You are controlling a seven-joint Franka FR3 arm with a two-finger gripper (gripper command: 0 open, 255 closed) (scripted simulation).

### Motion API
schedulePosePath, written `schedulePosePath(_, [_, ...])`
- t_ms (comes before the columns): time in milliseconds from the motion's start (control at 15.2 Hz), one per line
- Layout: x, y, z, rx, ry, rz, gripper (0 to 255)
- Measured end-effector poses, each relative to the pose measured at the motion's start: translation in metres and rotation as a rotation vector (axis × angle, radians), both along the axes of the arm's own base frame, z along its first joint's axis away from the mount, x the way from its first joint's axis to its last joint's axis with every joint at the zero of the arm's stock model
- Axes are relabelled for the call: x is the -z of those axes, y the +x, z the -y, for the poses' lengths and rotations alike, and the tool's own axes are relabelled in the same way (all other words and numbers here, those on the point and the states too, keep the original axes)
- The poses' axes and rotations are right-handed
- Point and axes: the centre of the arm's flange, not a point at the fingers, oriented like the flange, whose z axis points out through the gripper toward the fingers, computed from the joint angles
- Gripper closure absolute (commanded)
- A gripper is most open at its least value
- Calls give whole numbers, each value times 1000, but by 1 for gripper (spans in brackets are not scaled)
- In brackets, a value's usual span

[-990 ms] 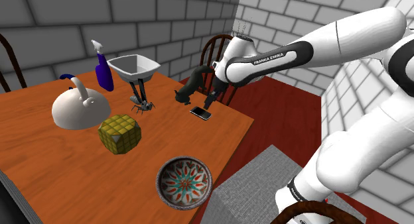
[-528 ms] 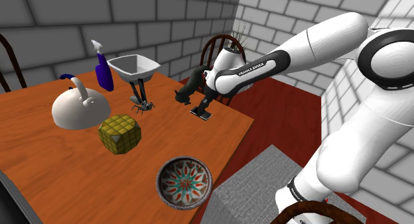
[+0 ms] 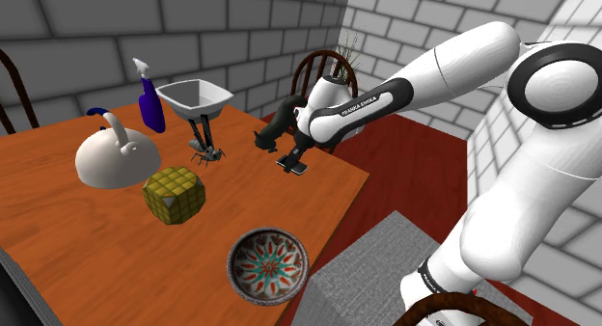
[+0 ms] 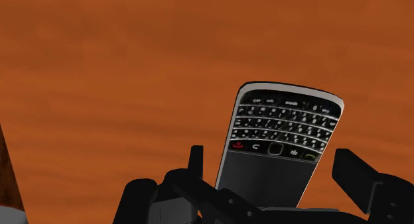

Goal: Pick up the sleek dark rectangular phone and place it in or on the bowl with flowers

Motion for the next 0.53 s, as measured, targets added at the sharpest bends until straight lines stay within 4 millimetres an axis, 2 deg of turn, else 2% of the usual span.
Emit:
schedulePosePath(132, [0,0,0,0,0,0,0])
schedulePosePath(198, [0,0,0,0,0,0,255])
schedulePosePath(528, [-1,1,-1,-1,0,2,255])
